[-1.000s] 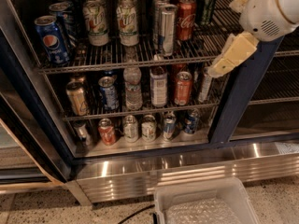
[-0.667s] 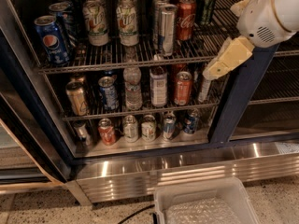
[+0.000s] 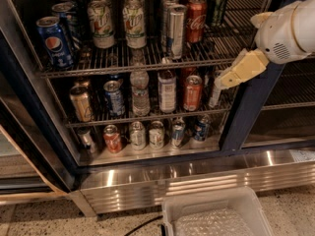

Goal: Pick coke can from top shelf of fridge

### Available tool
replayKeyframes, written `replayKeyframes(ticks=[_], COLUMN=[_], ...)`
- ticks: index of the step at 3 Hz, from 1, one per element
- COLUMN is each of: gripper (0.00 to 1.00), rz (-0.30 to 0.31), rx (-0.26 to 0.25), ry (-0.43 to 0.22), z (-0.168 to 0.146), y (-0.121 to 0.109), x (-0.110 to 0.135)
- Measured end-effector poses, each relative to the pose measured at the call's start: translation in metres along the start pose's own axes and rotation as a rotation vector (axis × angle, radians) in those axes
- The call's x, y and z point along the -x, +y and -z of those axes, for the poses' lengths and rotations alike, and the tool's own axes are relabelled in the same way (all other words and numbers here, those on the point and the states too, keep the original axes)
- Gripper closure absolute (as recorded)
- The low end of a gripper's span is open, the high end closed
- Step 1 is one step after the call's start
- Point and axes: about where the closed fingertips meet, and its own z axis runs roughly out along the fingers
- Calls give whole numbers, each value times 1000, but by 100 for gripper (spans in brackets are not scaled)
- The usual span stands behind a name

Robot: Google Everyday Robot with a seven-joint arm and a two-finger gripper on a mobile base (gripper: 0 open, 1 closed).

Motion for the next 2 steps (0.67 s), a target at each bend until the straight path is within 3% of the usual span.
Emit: replayKeyframes(ticks=[1,2], gripper=[0,0], rz=[-6,-6], rx=[-5,-5], ry=[-93,-93], z=[-20,-20], y=[-15,-15], x=[6,6])
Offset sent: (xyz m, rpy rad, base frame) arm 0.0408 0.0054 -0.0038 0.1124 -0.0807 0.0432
